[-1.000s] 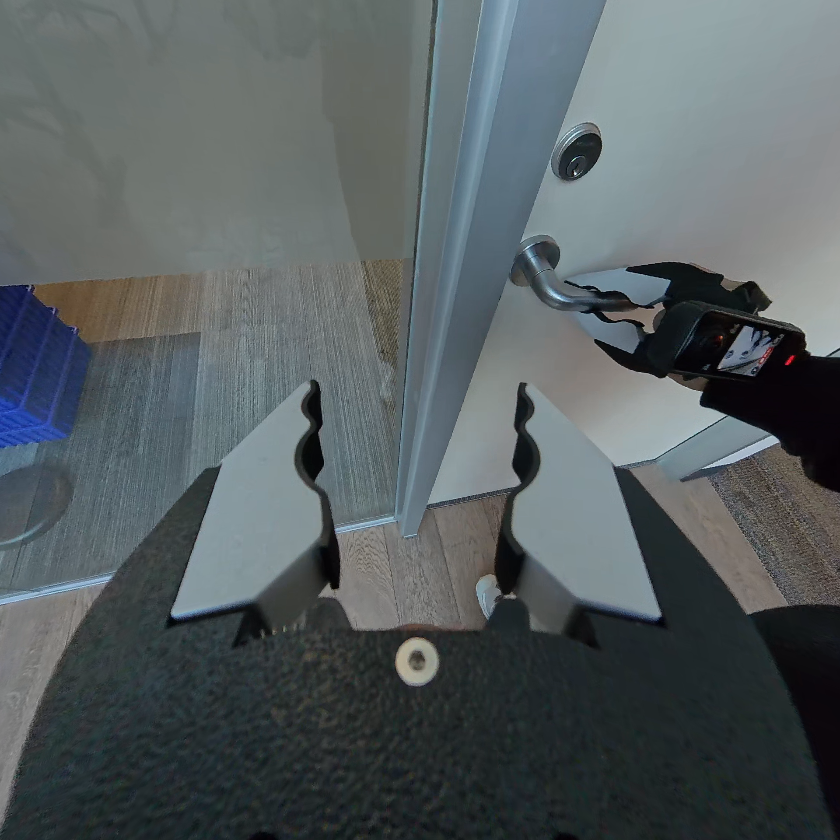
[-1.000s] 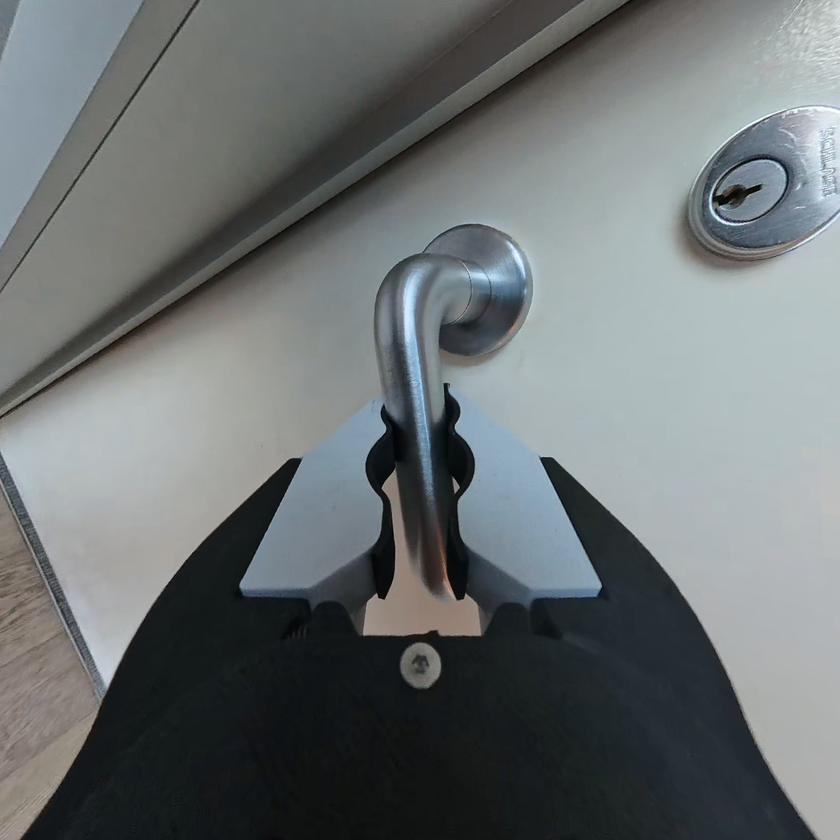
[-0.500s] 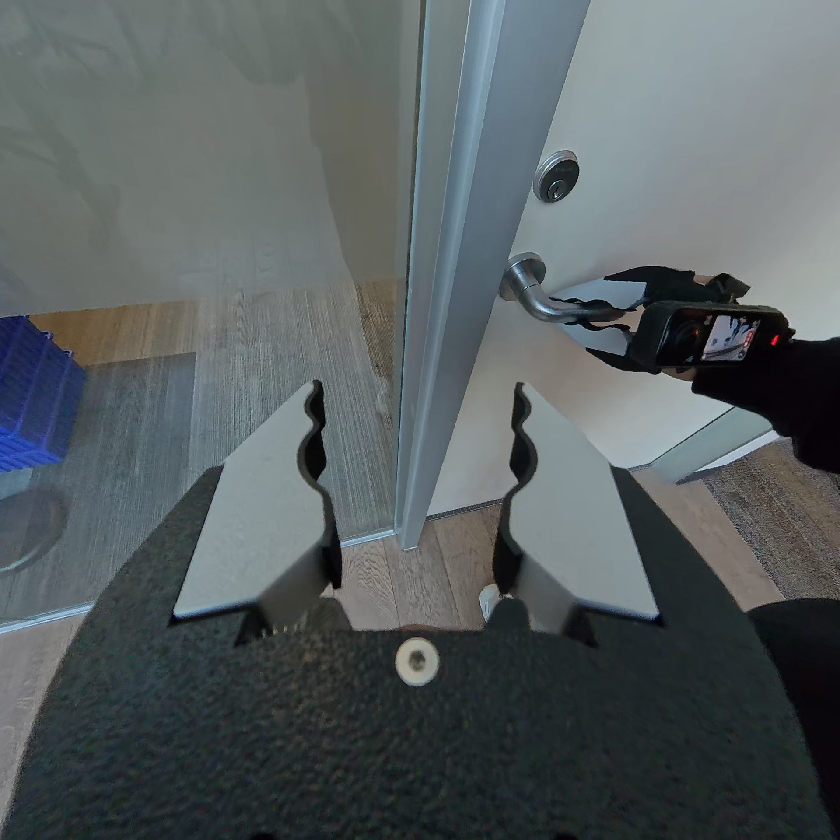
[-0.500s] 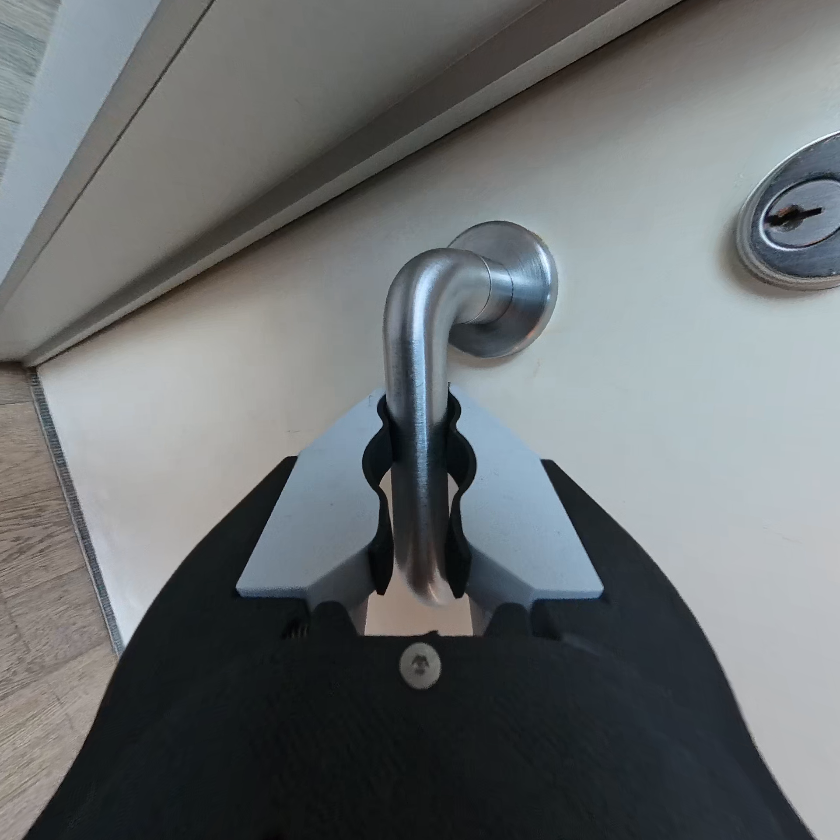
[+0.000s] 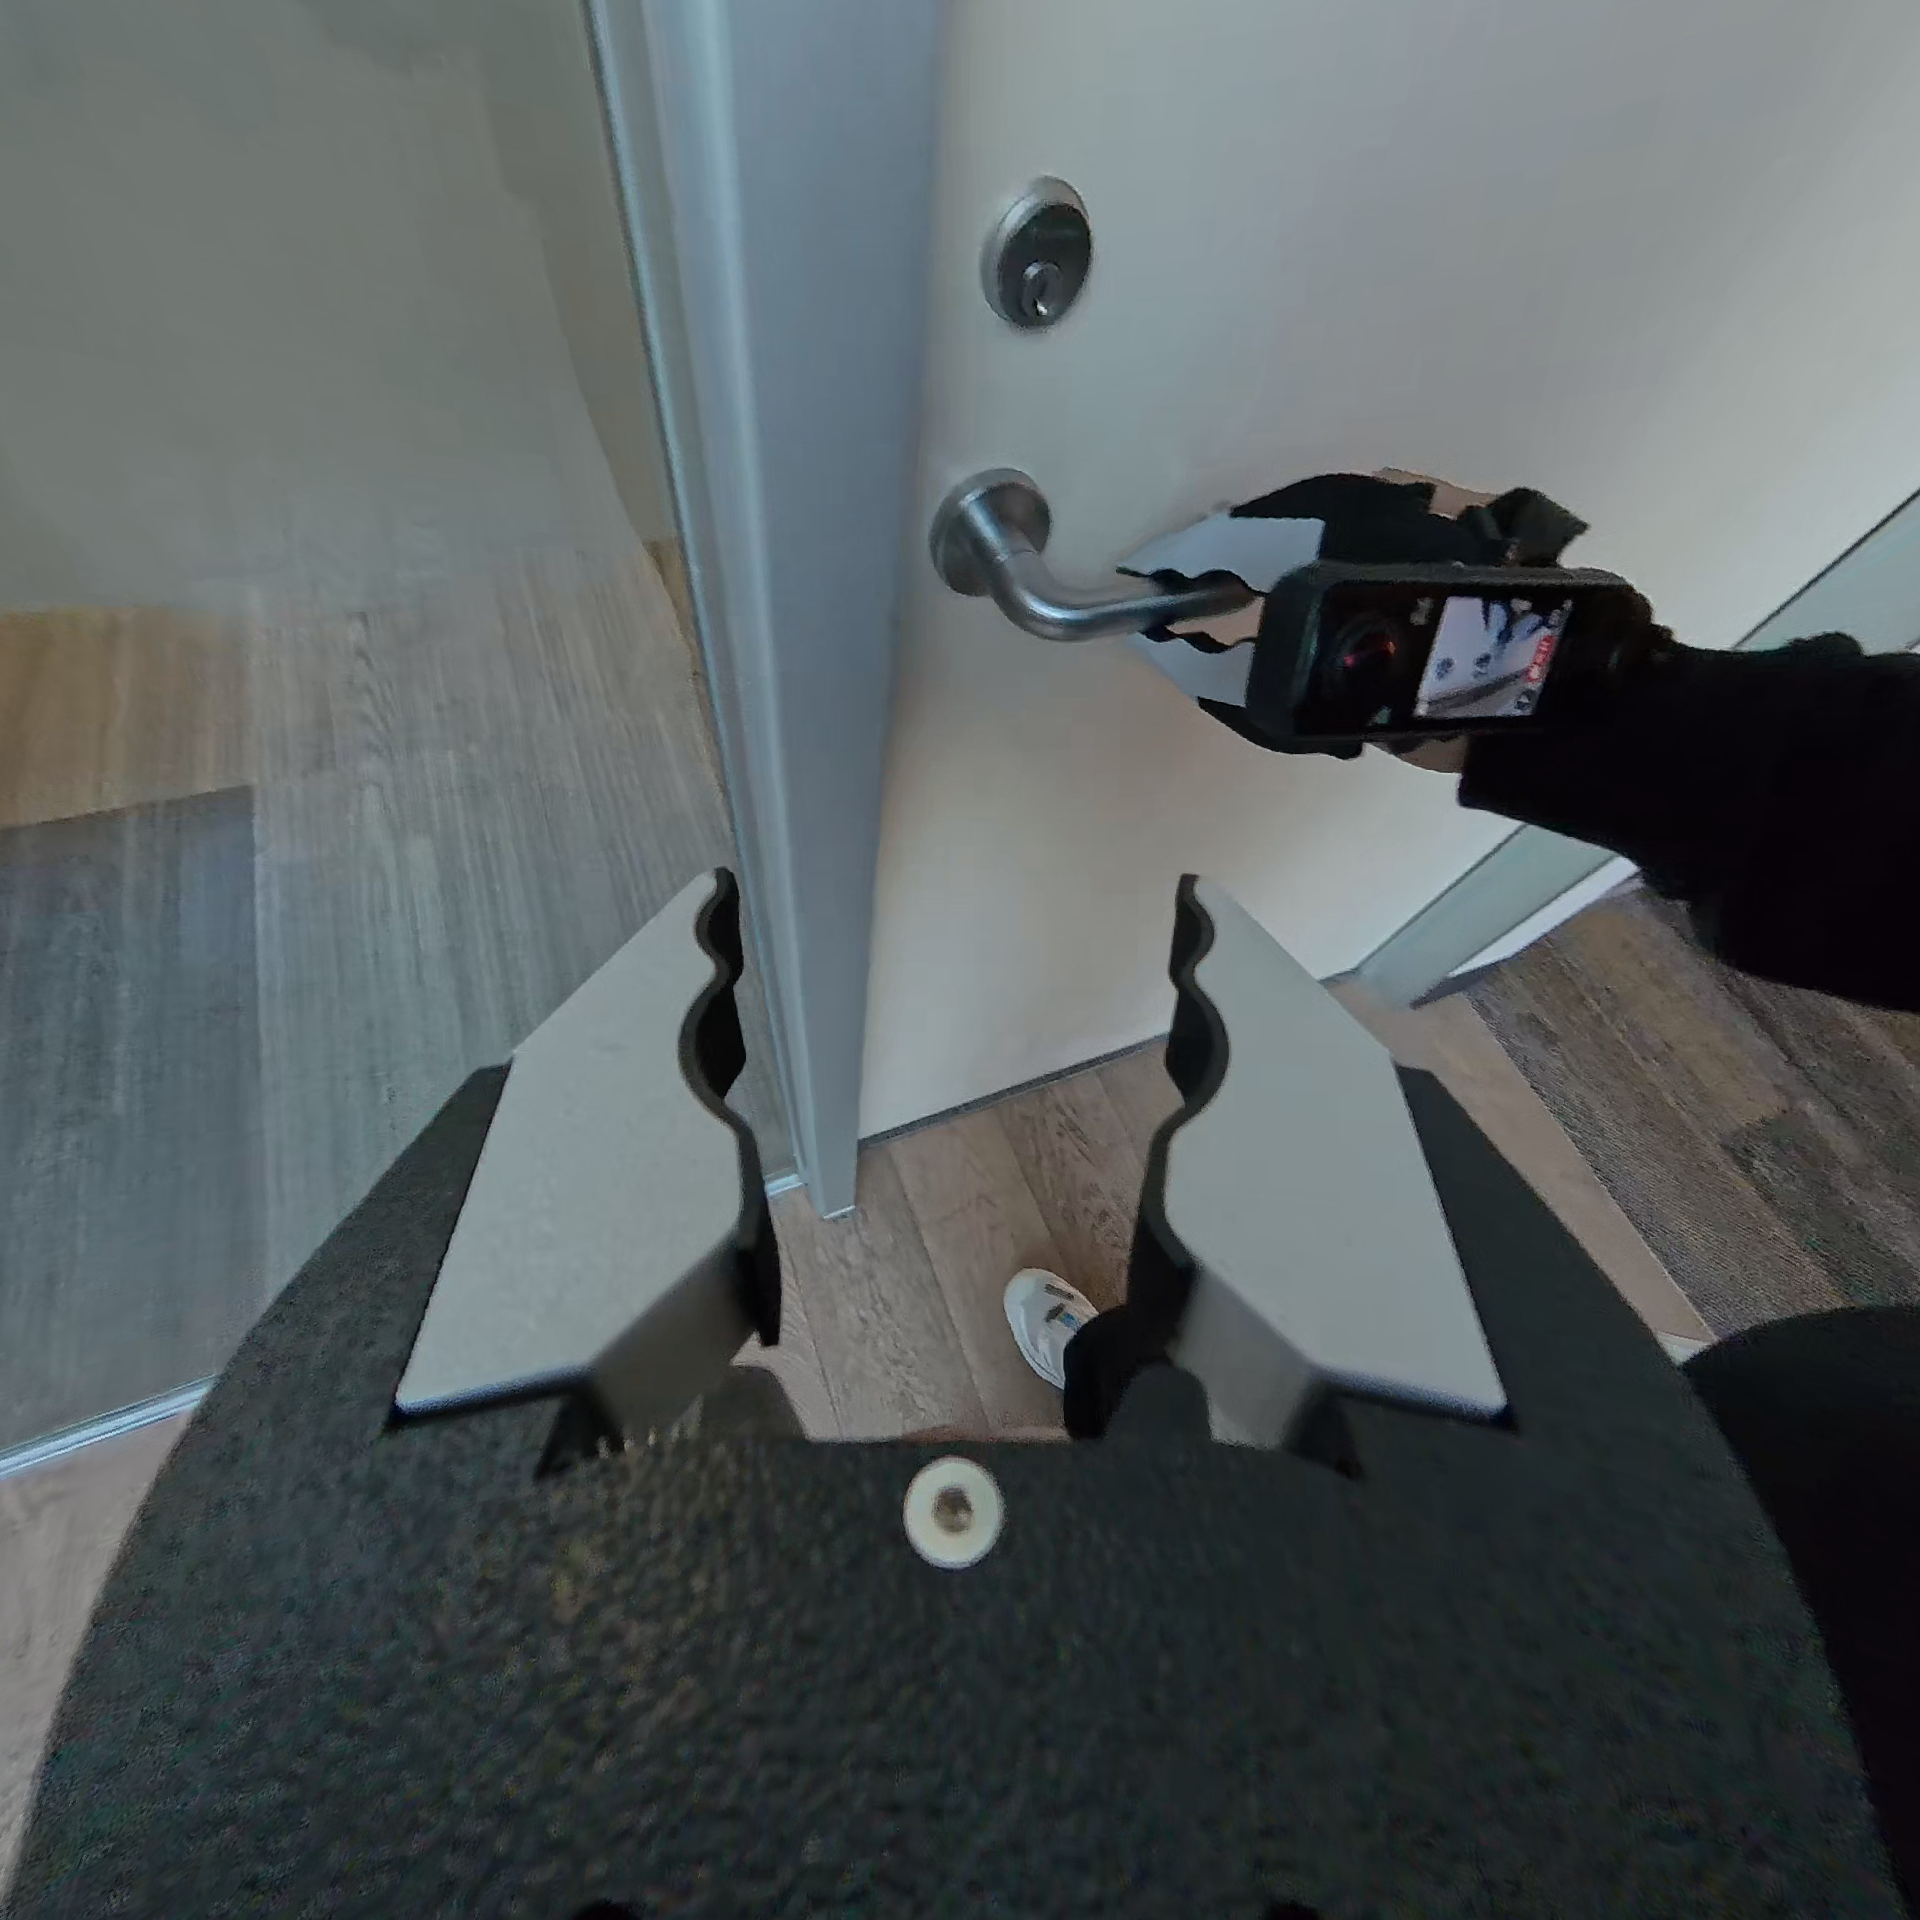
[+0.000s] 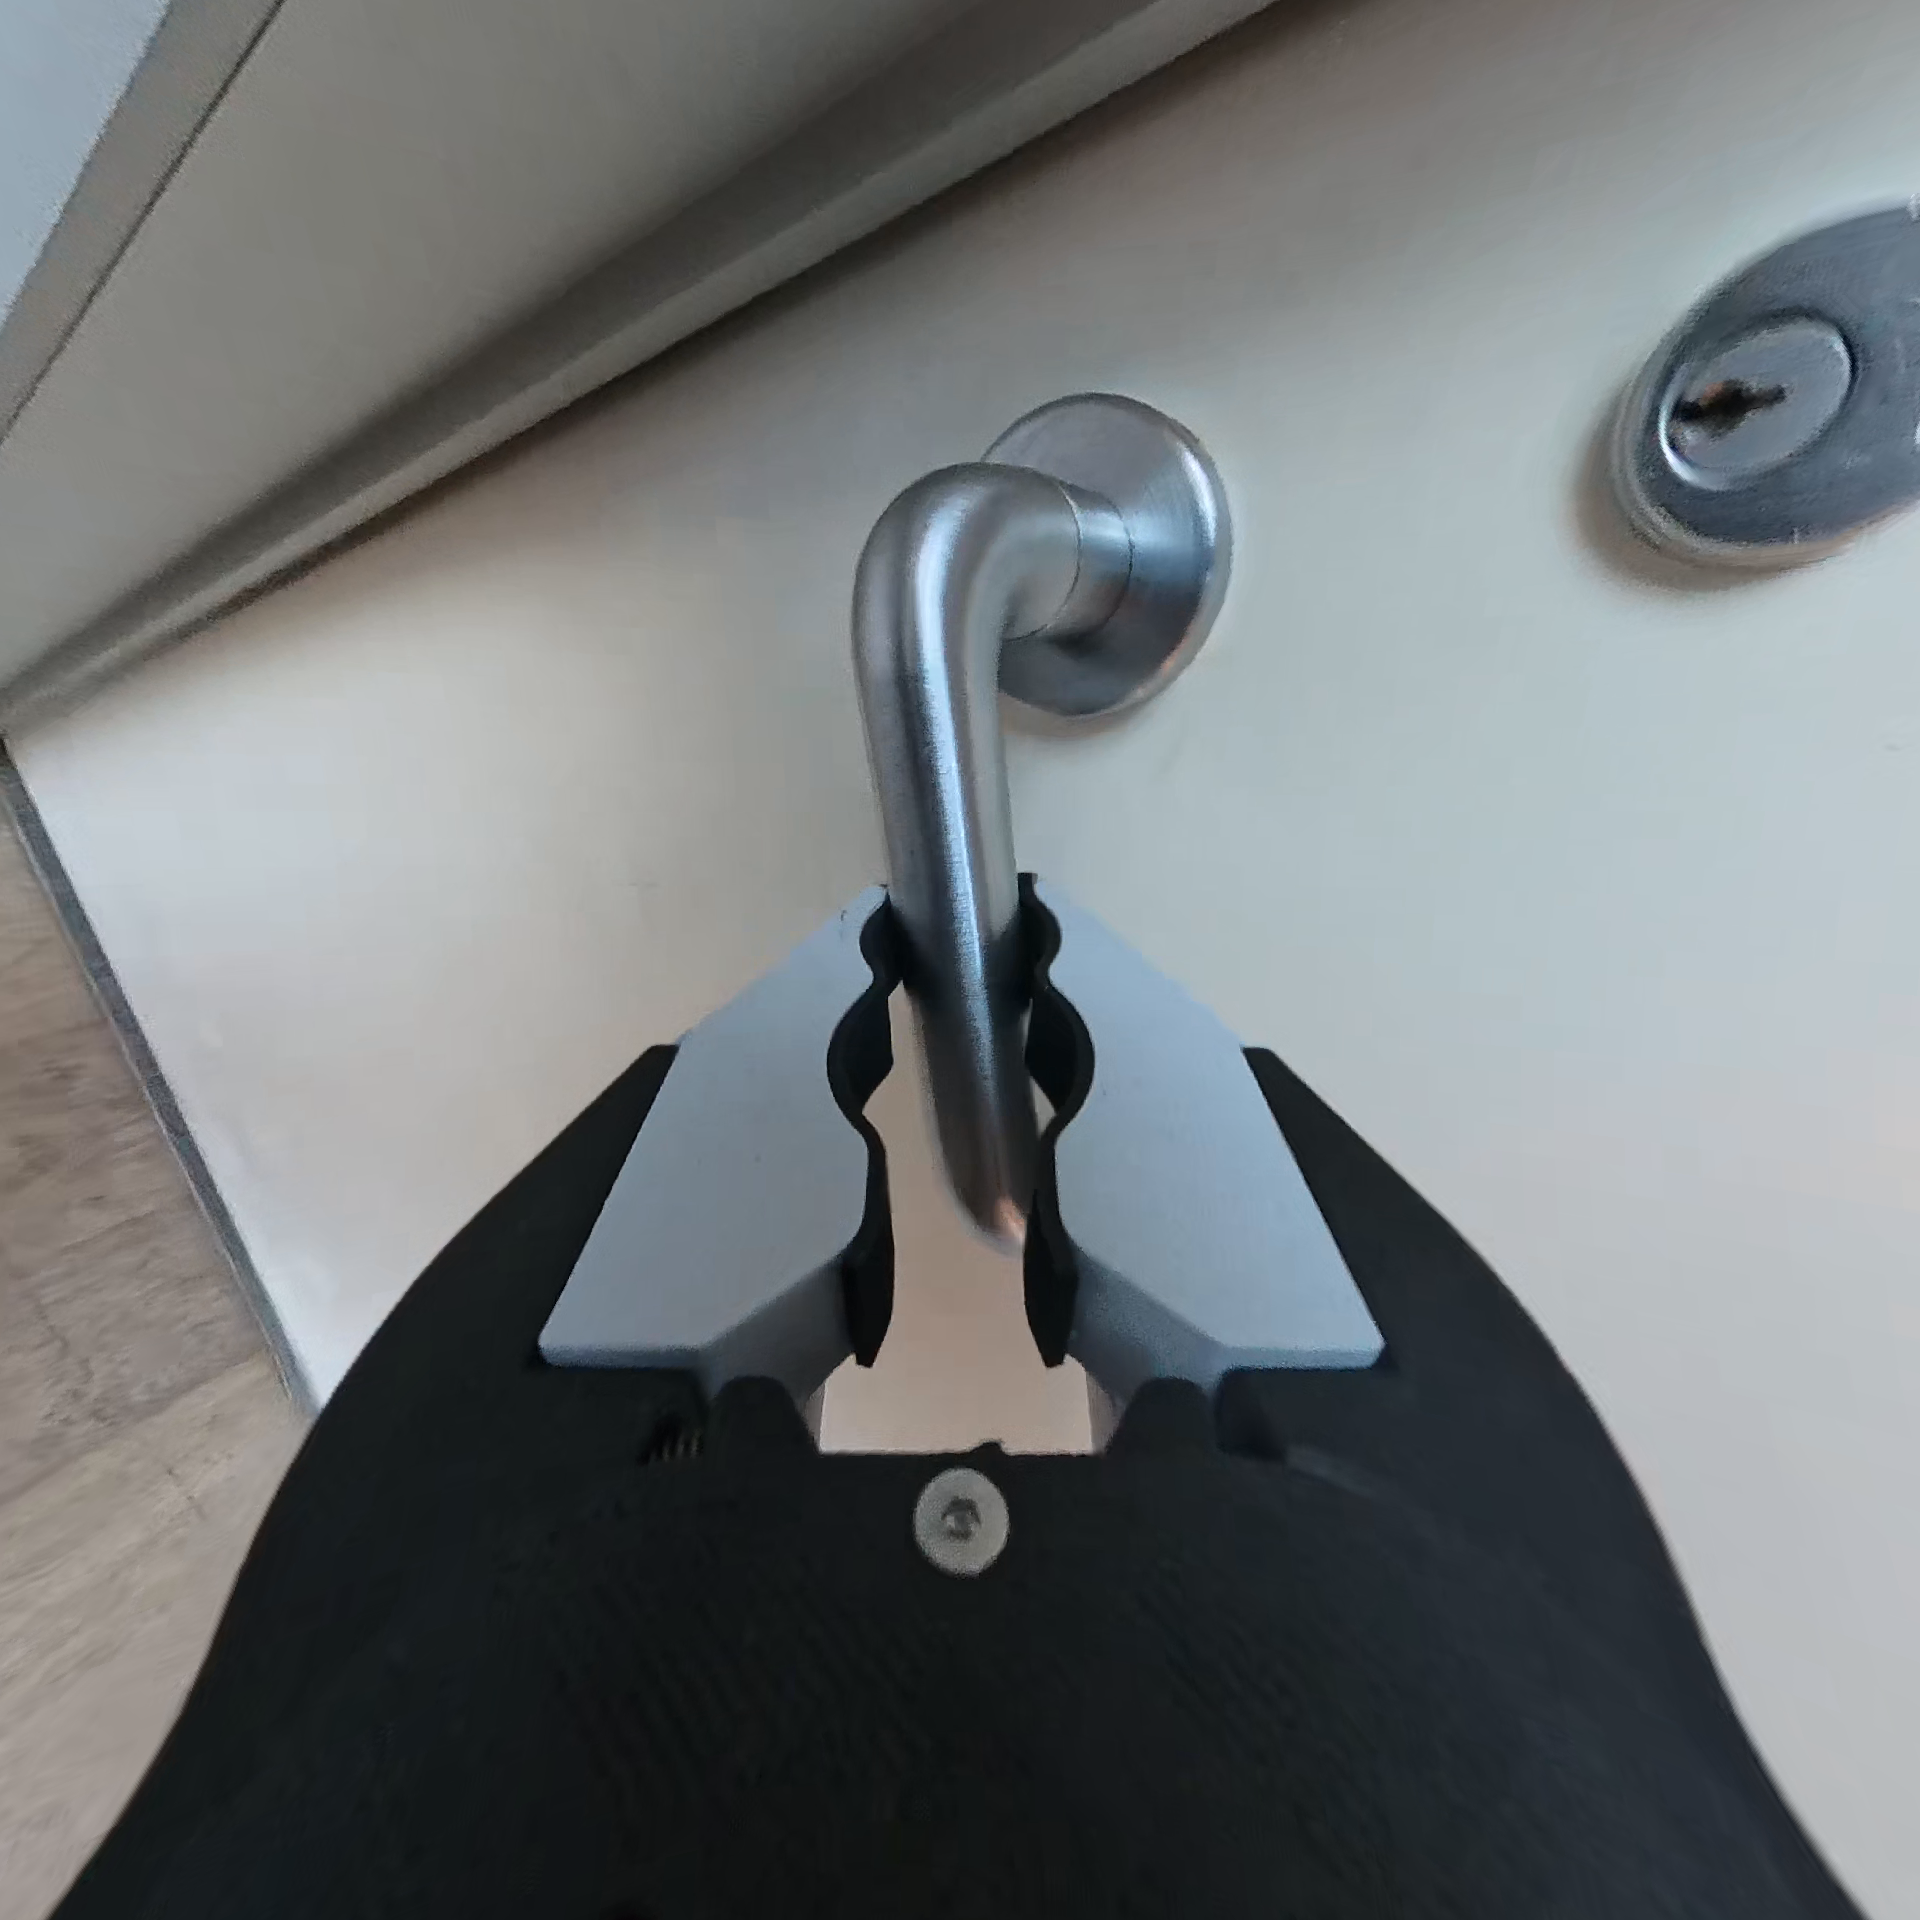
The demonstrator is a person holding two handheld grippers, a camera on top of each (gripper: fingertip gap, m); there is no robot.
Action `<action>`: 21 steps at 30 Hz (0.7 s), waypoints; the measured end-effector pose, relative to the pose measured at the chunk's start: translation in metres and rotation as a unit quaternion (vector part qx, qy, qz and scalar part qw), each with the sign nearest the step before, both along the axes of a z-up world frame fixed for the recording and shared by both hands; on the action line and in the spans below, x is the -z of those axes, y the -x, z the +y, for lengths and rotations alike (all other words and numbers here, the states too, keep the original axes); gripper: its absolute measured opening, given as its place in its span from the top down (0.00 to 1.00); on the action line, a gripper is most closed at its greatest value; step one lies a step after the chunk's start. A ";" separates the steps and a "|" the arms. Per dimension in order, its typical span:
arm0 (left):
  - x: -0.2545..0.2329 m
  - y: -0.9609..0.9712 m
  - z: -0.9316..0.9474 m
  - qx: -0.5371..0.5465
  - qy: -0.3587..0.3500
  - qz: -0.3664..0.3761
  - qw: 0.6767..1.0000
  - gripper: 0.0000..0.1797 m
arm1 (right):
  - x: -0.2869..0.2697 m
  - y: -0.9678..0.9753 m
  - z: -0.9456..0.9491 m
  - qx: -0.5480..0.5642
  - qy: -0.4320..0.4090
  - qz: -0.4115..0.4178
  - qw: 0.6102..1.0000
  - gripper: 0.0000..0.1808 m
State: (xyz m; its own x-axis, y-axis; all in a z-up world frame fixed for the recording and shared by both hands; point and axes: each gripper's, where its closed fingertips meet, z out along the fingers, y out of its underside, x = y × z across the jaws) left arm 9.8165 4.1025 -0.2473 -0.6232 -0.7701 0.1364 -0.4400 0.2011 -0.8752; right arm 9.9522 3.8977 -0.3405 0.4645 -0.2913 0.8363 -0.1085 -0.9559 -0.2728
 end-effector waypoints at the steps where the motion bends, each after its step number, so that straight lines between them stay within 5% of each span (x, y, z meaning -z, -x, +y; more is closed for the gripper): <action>1: 0.003 0.003 -0.005 0.009 0.002 0.005 1.000 0.55 | 0.003 0.000 0.000 0.007 -0.027 0.009 1.000 0.90; 12: 0.007 0.039 -0.066 0.061 -0.007 0.021 0.998 0.56 | 0.014 -0.002 -0.002 0.052 -0.055 0.031 0.997 0.91; 17: -0.006 0.054 -0.108 0.087 -0.036 -0.004 0.996 0.56 | 0.003 0.001 -0.002 -0.008 0.029 0.057 0.998 0.93; 21: -0.022 0.069 -0.157 0.099 -0.037 -0.023 0.994 0.56 | -0.018 0.041 -0.021 -0.008 -0.040 0.012 0.999 0.99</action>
State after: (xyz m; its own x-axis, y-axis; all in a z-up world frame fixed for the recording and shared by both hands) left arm 9.7477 3.9450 -0.2249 -0.7673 -0.6392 0.0514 -0.3457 0.3448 -0.8727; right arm 9.9108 3.8771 -0.3225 0.4886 -0.3489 0.7997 -0.1012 -0.9330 -0.3453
